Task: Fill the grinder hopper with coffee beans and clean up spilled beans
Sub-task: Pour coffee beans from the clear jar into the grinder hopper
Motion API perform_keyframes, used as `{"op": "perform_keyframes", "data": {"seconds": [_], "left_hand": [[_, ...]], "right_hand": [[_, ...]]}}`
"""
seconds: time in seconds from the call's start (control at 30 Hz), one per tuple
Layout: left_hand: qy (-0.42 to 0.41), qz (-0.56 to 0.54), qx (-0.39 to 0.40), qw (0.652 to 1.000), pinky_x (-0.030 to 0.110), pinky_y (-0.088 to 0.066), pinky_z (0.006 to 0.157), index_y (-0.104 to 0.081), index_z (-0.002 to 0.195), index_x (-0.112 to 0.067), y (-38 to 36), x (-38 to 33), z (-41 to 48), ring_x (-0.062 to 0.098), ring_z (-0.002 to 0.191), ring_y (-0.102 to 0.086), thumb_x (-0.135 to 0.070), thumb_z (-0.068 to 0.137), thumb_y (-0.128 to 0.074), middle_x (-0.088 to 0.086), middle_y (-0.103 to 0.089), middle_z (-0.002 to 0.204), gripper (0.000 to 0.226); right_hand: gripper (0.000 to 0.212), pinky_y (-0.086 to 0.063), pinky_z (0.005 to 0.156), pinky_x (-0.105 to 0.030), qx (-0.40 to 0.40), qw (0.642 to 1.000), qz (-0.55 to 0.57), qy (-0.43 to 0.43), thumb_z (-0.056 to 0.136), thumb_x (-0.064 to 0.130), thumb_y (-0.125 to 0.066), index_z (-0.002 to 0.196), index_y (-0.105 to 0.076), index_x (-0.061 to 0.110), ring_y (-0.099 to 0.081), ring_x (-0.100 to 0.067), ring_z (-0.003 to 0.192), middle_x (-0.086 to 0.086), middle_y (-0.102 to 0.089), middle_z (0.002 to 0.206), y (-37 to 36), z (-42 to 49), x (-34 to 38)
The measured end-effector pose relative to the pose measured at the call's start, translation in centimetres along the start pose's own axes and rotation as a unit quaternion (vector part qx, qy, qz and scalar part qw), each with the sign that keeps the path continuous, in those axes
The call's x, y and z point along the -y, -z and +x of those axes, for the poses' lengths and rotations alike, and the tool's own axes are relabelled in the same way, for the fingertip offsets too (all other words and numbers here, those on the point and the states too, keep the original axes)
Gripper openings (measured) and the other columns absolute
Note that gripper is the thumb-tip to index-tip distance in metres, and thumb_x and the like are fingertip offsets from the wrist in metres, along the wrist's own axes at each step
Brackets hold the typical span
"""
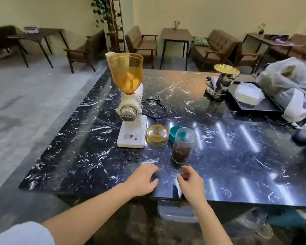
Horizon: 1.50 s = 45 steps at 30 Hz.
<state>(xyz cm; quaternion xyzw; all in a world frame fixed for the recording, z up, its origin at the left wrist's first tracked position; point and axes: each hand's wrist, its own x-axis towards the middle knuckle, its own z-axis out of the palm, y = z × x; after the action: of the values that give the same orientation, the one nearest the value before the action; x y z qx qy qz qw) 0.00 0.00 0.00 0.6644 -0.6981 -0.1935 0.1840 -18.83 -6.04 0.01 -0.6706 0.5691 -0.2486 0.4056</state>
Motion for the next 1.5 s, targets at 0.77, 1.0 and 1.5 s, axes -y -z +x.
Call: {"op": "perform_keyframes", "data": {"seconds": [0.77,1.0,1.5], "left_hand": [[-0.110,0.110,-0.001,0.988,0.037,-0.051,0.086,-0.069,0.099,-0.004,4.3,2.2,-1.1,0.028,0.104,-0.060,-0.014,0.086,-0.054,0.012,-0.063,0.119,0.022],[0.021,-0.115,-0.388,0.914,0.033,-0.055,0.081,-0.063,0.102,-0.013,17.2,6.5,0.7,0.006,0.092,-0.060,-0.015,0.080,-0.066,-0.002,-0.061,0.103,0.022],[-0.033,-0.337,-0.212,0.917,0.044,-0.033,0.112,-0.001,0.144,-0.046,27.5,5.7,11.5,0.024,0.134,-0.037,-0.048,0.046,-0.091,0.005,-0.034,0.149,0.134]], "right_hand": [[0.090,-0.043,0.102,-0.043,-0.154,0.967,0.191,0.075,0.053,0.033,-0.085,0.130,-0.037,0.035,-0.052,-0.023,0.120,-0.001,-0.055,0.130,-3.0,7.2,6.9],[0.105,-0.035,0.100,-0.032,-0.239,0.935,0.156,0.212,0.055,0.034,-0.086,0.137,-0.023,0.049,-0.042,-0.009,0.121,0.012,-0.045,0.132,-1.6,6.4,17.3],[0.079,-0.038,0.097,-0.051,-0.432,0.811,-0.264,0.293,0.057,0.009,-0.076,0.131,-0.047,0.012,-0.052,-0.038,0.111,-0.016,-0.058,0.120,0.9,9.3,33.0]]}}
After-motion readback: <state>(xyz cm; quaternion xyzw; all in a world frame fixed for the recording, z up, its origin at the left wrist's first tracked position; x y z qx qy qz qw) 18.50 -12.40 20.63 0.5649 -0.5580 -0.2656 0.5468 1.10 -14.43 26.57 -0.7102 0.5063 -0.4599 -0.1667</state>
